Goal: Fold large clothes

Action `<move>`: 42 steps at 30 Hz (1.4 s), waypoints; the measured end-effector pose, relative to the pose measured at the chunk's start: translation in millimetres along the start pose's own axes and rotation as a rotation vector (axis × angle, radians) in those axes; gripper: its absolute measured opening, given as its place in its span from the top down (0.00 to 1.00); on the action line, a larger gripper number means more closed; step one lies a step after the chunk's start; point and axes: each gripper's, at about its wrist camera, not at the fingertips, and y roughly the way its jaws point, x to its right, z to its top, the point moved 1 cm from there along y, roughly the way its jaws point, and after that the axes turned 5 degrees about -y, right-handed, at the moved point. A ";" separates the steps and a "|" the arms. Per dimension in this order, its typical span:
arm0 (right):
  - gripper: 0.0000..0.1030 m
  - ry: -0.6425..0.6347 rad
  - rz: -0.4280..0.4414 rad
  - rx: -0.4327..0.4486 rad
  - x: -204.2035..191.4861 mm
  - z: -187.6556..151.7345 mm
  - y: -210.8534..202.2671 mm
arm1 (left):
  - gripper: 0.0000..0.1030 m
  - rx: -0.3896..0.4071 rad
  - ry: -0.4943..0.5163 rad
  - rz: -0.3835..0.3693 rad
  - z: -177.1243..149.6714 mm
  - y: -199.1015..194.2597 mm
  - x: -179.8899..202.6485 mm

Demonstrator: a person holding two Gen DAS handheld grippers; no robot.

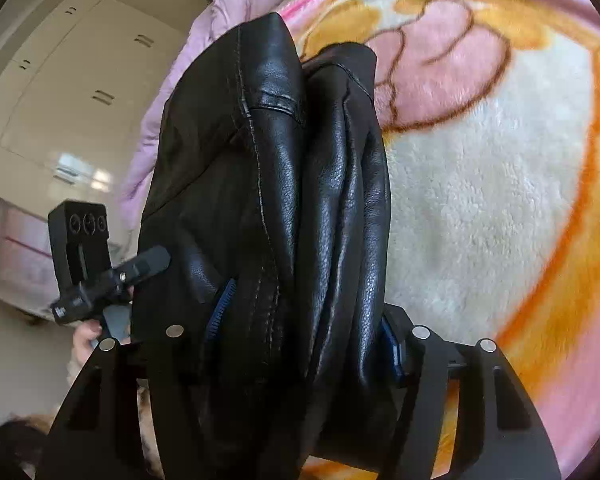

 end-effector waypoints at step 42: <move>0.88 -0.163 -0.271 0.293 -110.4 56.2 -6.9 | 0.10 0.158 0.227 0.252 -15.2 -41.3 11.0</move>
